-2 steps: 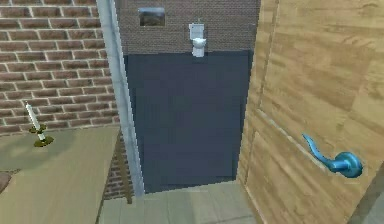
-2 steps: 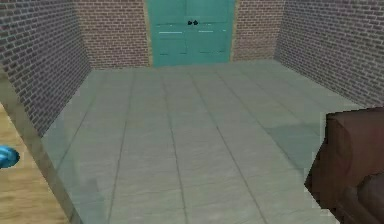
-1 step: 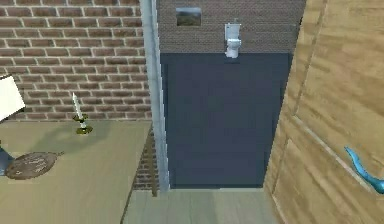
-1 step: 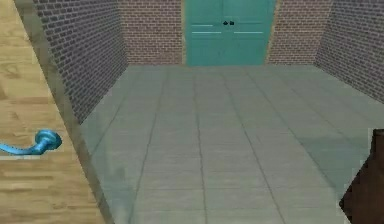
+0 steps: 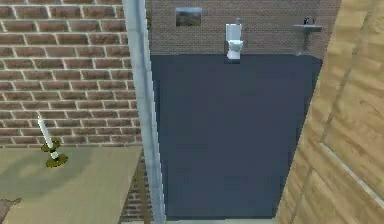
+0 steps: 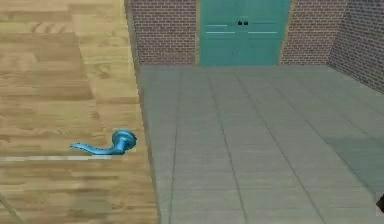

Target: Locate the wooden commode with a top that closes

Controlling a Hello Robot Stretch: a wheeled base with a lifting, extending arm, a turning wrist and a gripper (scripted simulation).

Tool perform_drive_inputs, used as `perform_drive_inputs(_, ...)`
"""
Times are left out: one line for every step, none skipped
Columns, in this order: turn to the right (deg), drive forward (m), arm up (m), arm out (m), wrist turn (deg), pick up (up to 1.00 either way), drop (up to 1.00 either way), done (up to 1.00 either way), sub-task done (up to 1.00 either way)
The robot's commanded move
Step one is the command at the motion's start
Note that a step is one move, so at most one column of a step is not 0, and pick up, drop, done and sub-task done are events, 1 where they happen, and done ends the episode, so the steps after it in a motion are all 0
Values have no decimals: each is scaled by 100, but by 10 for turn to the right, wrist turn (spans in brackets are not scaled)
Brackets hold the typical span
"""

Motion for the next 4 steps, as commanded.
perform_drive_inputs(0, 100, 0, 0, 0, 0, 0, 0, 0)
perform_drive_inputs(-60, 0, 0, 0, 0, 0, 0, 0, 0)
perform_drive_inputs(0, 20, 0, 0, 0, 0, 0, 0, 0)
perform_drive_inputs(-210, 0, 0, 0, 0, 0, 0, 0, 0)
